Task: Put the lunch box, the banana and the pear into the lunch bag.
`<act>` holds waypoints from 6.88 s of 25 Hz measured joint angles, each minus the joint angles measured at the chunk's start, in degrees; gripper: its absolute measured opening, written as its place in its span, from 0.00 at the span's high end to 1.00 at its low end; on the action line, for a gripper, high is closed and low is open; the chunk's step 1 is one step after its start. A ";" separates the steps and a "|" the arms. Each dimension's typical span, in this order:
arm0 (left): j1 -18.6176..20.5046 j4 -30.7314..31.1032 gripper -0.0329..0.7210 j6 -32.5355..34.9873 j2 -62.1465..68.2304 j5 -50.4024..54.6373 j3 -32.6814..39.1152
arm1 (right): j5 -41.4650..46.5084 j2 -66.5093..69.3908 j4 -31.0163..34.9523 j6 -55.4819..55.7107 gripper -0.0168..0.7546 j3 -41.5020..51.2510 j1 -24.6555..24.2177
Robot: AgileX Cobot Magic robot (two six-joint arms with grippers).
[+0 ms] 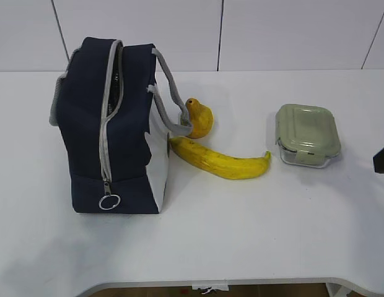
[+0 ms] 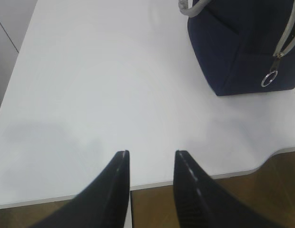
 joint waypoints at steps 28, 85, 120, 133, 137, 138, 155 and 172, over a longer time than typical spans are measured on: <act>0.00 0.00 0.64 0.00 0.00 0.00 0.00 | 21.46 42.58 50.24 -46.50 0.39 -25.57 -32.77; 0.00 -0.07 0.64 0.00 0.00 0.00 0.00 | 21.01 58.15 62.94 -55.02 0.22 -31.99 -22.32; 0.00 -0.07 0.64 0.00 0.00 0.00 0.00 | 20.96 60.12 63.81 -55.11 0.50 -32.39 -21.70; 0.00 -2.17 0.64 0.00 0.76 0.00 -0.88 | 20.42 57.59 57.74 -49.31 0.50 -32.45 -21.70; 0.00 -8.79 0.64 0.00 5.36 0.00 -2.90 | 19.68 53.50 52.40 -43.97 0.50 -32.45 -21.70; 0.00 -10.72 0.64 0.00 7.22 0.00 -3.15 | 19.68 52.29 51.53 -42.95 0.50 -32.45 -21.70; 0.00 -23.56 0.54 0.00 45.68 3.81 -19.16 | 21.18 36.25 50.60 -32.36 0.50 -32.45 -17.18; -0.56 -39.35 0.44 21.20 79.46 -3.84 -34.87 | 22.38 35.30 56.19 -26.80 0.50 -41.29 1.96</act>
